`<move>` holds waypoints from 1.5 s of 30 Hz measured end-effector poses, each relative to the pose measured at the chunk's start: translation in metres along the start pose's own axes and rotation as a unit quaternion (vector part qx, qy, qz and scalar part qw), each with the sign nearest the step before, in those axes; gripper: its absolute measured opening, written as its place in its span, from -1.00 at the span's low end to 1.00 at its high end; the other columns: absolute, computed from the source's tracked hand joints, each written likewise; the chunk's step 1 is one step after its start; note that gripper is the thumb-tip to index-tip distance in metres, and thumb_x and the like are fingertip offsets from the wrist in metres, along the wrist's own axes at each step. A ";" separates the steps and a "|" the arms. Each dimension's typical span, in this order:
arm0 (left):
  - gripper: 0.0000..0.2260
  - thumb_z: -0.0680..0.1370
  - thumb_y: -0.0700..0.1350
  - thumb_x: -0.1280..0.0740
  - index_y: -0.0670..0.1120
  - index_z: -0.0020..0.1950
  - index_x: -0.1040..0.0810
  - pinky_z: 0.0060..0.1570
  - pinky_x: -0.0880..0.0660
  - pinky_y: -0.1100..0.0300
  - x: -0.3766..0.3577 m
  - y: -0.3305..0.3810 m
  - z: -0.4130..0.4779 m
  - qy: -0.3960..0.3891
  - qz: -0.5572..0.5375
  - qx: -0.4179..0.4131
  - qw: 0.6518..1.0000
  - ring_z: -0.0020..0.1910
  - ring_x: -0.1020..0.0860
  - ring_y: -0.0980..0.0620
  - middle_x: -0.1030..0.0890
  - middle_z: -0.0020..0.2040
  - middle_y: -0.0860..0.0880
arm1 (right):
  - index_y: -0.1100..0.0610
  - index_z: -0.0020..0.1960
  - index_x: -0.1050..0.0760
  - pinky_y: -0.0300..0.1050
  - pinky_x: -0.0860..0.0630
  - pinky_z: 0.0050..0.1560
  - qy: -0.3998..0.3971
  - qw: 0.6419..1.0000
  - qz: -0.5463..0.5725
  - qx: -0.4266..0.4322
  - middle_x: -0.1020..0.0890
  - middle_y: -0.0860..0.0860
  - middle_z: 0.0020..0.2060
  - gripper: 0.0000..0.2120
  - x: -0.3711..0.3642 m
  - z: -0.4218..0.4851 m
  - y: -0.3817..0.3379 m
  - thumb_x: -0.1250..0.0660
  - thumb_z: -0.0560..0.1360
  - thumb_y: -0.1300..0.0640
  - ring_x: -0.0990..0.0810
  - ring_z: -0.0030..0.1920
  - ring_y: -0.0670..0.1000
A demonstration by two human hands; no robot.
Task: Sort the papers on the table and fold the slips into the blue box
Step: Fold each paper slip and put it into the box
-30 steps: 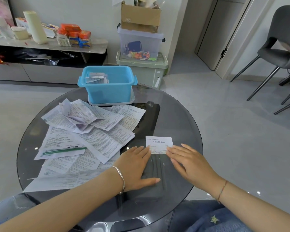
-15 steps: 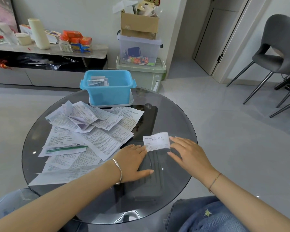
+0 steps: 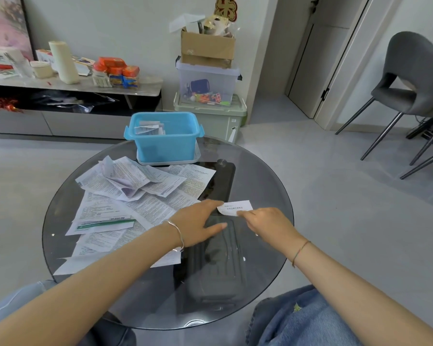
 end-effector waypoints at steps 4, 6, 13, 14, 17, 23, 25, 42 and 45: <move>-0.35 0.55 0.05 -0.33 -0.06 0.54 -0.11 0.33 -0.24 0.24 0.012 0.002 0.008 0.077 -0.144 0.046 0.986 0.42 -0.31 0.03 -0.26 0.49 -0.01 | 0.06 0.01 -0.64 -0.17 -0.55 -0.37 0.087 0.950 0.242 -0.177 -0.67 -0.05 -0.31 -0.81 0.018 0.002 0.003 -0.40 0.44 0.27 -0.62 -0.36 -0.03; -0.31 0.51 0.03 -0.39 -0.11 0.53 -0.13 0.31 -0.29 0.21 0.012 0.003 0.014 0.100 -0.266 0.111 0.952 0.40 -0.35 -0.01 -0.31 0.47 -0.04 | 0.04 0.05 -0.62 -0.23 -0.58 -0.14 0.096 0.861 0.399 -0.301 -0.70 -0.08 -0.18 -0.80 0.030 0.004 0.004 -0.36 0.49 0.27 -0.67 -0.18 -0.09; -0.79 0.53 -0.14 -0.38 -0.22 0.11 -0.61 -0.28 -0.58 0.34 0.007 0.001 0.017 0.071 -0.535 0.191 0.820 -0.25 -0.68 0.08 -0.70 -0.21 -0.04 | 0.01 0.17 -0.50 -0.15 -0.62 -0.09 0.063 0.694 0.620 -0.361 -0.72 0.03 -0.16 -0.69 0.045 0.009 -0.004 -0.29 0.53 0.34 -0.67 -0.20 0.00; -0.80 0.54 -0.14 -0.38 -0.21 0.10 -0.61 -0.28 -0.58 0.34 0.008 0.000 0.017 0.067 -0.550 0.191 0.810 -0.24 -0.68 0.08 -0.70 -0.20 -0.03 | -0.02 0.17 -0.51 -0.18 -0.62 -0.10 0.059 0.707 0.616 -0.342 -0.72 0.00 -0.13 -0.65 0.045 0.010 -0.006 -0.26 0.54 0.37 -0.67 -0.17 -0.01; -0.80 0.55 -0.14 -0.36 -0.18 0.13 -0.59 -0.23 -0.58 0.34 0.014 -0.002 0.015 0.041 -0.566 0.190 0.802 -0.20 -0.68 0.09 -0.70 -0.16 -0.02 | -0.08 0.05 -0.59 -0.19 -0.60 0.00 0.043 0.751 0.582 -0.308 -0.69 -0.13 -0.05 -0.60 0.041 0.013 -0.011 -0.28 0.51 0.41 -0.67 -0.05 -0.07; -0.63 0.56 -0.33 -0.28 0.05 0.26 -0.46 -0.07 -0.60 0.23 0.015 -0.003 0.010 0.081 -0.567 0.096 0.814 -0.10 -0.68 0.01 -0.68 -0.01 -0.07 | 0.05 -0.09 -0.65 -0.26 -0.59 -0.12 0.093 0.704 0.626 -0.322 -0.72 -0.07 -0.14 -0.82 0.046 0.017 -0.010 -0.39 0.46 0.32 -0.70 -0.11 -0.03; -0.67 0.51 -0.35 -0.35 -0.04 0.20 -0.53 0.04 -0.58 0.22 0.012 -0.002 0.008 0.109 -0.553 0.055 0.824 -0.02 -0.67 0.00 -0.68 0.04 -0.10 | 0.10 -0.09 -0.65 -0.25 -0.59 -0.15 0.098 0.685 0.642 -0.330 -0.72 -0.04 -0.17 -0.86 0.047 0.018 -0.011 -0.38 0.47 0.30 -0.70 -0.11 -0.01; -0.87 0.50 -0.22 -0.40 -0.21 -0.17 -0.48 -0.20 -0.60 0.28 0.003 0.021 0.026 0.288 -0.628 0.108 0.715 -0.22 -0.68 0.01 -0.69 -0.22 -0.13 | 0.31 -0.09 -0.56 -0.22 -0.59 -0.26 0.133 0.628 0.659 -0.393 -0.70 0.13 -0.29 -0.88 0.044 0.036 -0.022 -0.35 0.52 0.23 -0.69 -0.23 0.04; -0.86 0.50 -0.21 -0.40 -0.19 -0.17 -0.47 -0.20 -0.61 0.25 0.001 0.022 0.028 0.295 -0.624 0.119 0.714 -0.21 -0.69 -0.05 -0.69 -0.21 -0.16 | 0.31 -0.16 -0.47 -0.24 -0.57 -0.35 0.143 0.621 0.655 -0.407 -0.67 0.09 -0.41 -0.85 0.044 0.039 -0.023 -0.34 0.52 0.24 -0.66 -0.37 0.02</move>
Point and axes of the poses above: each hand's wrist, its own z-axis towards the middle knuckle, its own x-axis out of the back of the hand, y = z × x, the point moved 1 cm from there along z, towards the middle knuckle
